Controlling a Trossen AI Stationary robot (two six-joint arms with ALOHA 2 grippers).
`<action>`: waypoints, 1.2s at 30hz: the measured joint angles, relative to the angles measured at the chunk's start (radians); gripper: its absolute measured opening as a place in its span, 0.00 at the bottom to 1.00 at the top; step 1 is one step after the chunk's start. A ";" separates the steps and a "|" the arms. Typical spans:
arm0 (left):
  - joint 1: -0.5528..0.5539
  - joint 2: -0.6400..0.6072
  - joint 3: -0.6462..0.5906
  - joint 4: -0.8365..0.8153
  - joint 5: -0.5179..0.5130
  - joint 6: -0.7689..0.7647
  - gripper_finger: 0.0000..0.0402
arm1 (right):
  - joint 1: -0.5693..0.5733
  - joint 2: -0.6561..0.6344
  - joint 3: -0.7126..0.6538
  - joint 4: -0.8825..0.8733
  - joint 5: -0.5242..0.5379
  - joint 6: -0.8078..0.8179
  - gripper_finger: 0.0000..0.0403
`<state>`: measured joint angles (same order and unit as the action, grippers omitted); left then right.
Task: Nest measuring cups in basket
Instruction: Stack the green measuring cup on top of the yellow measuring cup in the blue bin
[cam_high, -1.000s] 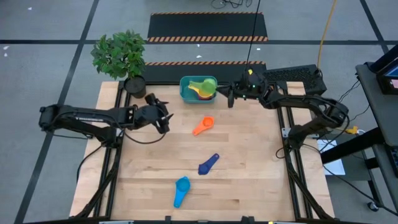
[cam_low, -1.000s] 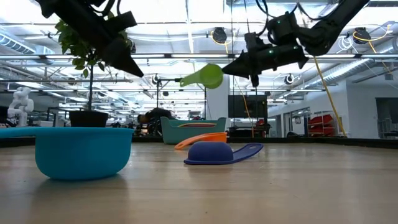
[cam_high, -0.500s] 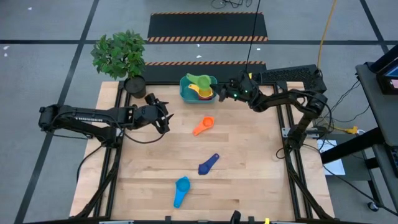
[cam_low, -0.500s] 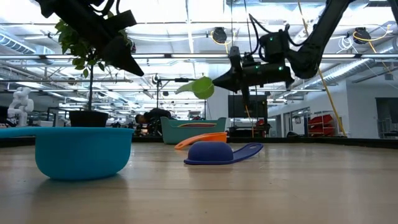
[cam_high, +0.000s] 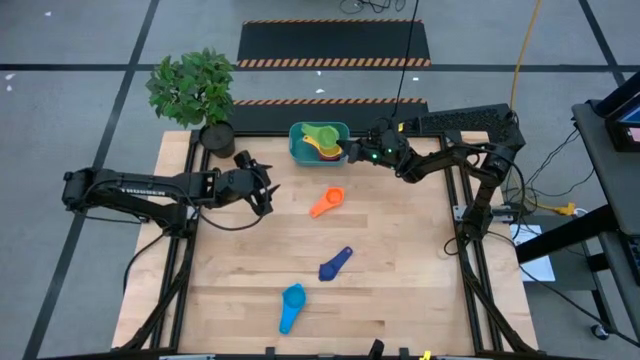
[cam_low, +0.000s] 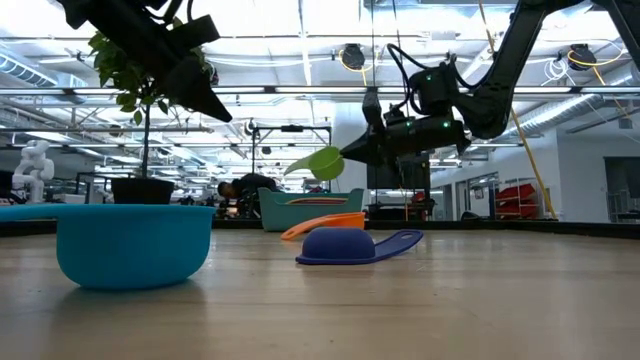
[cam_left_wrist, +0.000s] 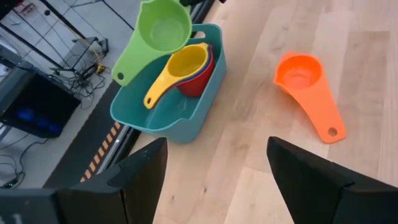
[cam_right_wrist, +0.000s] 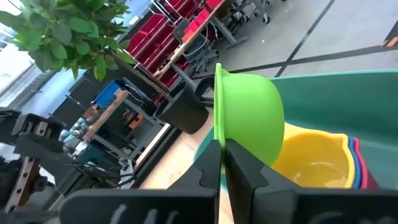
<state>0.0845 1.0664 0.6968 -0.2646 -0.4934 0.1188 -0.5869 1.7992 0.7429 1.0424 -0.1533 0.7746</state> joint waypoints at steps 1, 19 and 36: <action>0.000 0.000 0.000 0.000 0.002 0.000 0.70 | 0.000 0.000 0.000 -0.005 0.006 0.002 0.00; 0.000 0.000 0.000 0.000 0.006 0.005 0.70 | 0.028 0.000 -0.001 -0.104 0.077 0.004 0.00; -0.001 0.000 0.000 0.014 0.051 0.003 0.70 | 0.037 0.000 -0.001 -0.160 0.079 -0.033 0.06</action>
<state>0.0835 1.0664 0.6968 -0.2504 -0.4427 0.1221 -0.5503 1.7995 0.7422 0.8822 -0.0746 0.7419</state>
